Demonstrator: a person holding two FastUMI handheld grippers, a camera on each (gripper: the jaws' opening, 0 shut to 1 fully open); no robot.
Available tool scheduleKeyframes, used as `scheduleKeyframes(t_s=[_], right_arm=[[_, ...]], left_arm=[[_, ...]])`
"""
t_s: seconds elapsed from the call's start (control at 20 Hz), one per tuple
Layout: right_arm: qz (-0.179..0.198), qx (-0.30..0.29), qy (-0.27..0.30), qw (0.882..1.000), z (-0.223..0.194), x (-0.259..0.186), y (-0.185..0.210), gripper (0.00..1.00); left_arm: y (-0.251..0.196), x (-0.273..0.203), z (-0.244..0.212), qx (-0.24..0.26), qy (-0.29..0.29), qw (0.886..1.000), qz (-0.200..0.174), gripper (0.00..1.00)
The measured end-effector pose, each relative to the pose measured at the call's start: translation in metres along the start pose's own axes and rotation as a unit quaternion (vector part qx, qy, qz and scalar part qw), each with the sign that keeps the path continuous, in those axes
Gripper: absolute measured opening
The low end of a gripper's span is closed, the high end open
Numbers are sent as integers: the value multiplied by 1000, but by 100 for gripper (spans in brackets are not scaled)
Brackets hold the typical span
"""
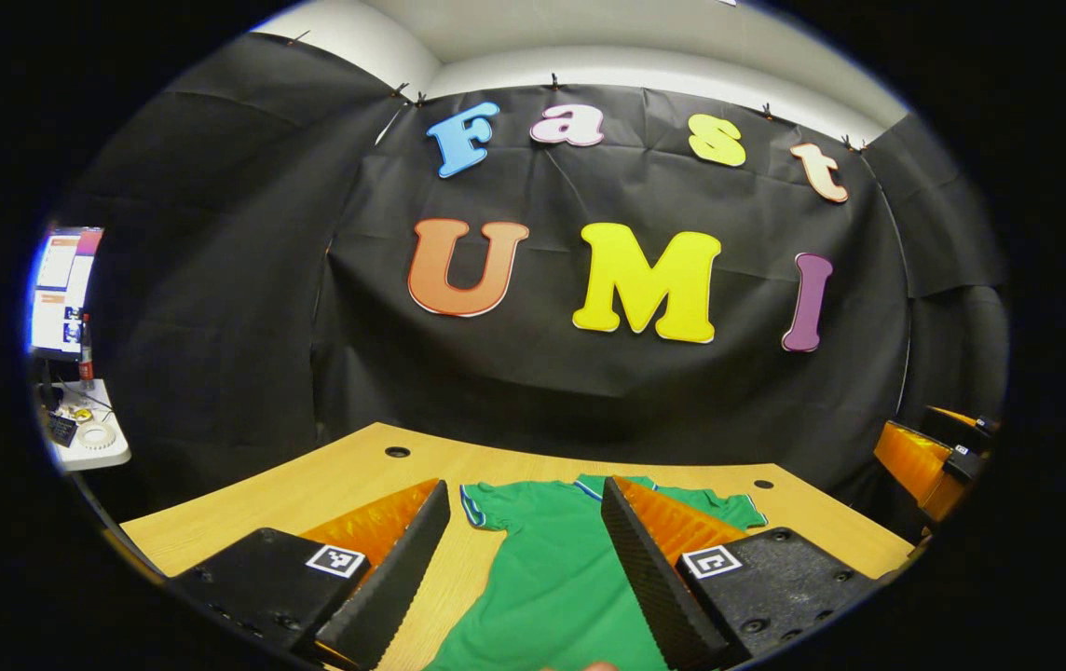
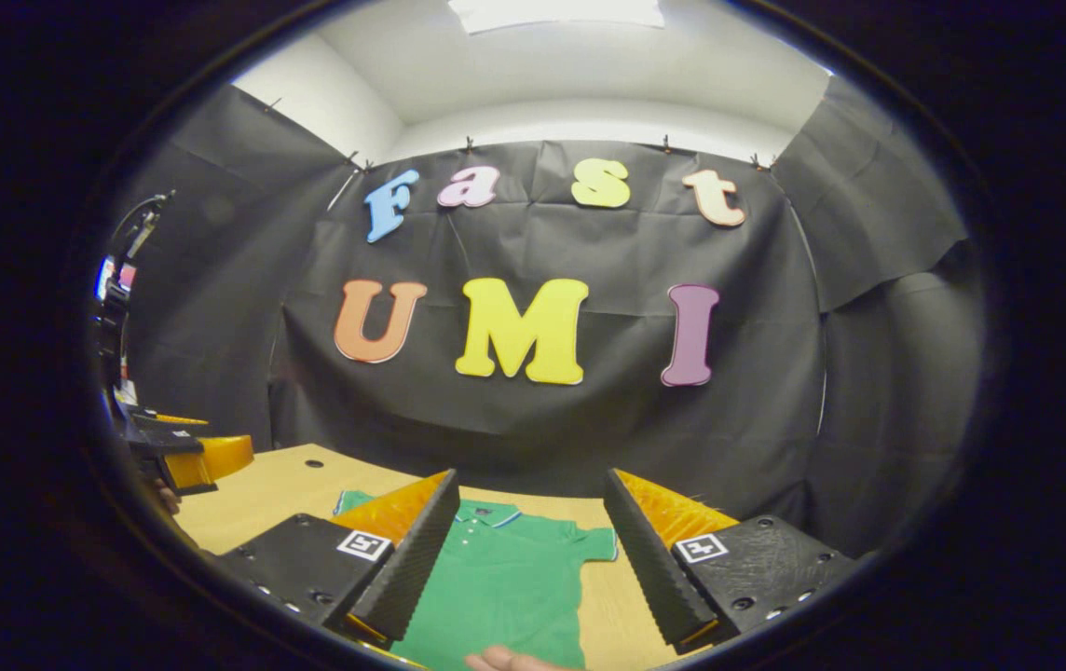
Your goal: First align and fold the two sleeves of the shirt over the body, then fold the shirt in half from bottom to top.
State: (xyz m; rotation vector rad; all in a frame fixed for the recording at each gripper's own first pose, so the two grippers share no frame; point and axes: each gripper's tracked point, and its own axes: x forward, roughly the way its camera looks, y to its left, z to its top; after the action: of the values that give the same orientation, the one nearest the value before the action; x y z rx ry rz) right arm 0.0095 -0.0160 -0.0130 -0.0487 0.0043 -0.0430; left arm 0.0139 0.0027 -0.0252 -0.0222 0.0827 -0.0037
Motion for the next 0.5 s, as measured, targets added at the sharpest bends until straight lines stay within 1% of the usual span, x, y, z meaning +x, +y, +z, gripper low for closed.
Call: scheduleKeyframes(t_s=[0.05, 0.2, 0.35, 0.5], right_arm=[[-1, -6, 5, 1000, -4, 1, -2, 96], [10, -2, 26, 1000, -16, 1, -2, 95], [18, -3, 45, 999, -29, 4, -6, 96], [9, -9, 50, 999, -35, 10, -19, 96]], left_arm=[[-3, -1, 4, -2, -5, 1000, -4, 100], [0, -5, 13, 19, -24, 999, 6, 100], [-7, -4, 8, 17, -18, 1000, 2, 100], [-10, -3, 5, 14, -12, 1000, -3, 100]])
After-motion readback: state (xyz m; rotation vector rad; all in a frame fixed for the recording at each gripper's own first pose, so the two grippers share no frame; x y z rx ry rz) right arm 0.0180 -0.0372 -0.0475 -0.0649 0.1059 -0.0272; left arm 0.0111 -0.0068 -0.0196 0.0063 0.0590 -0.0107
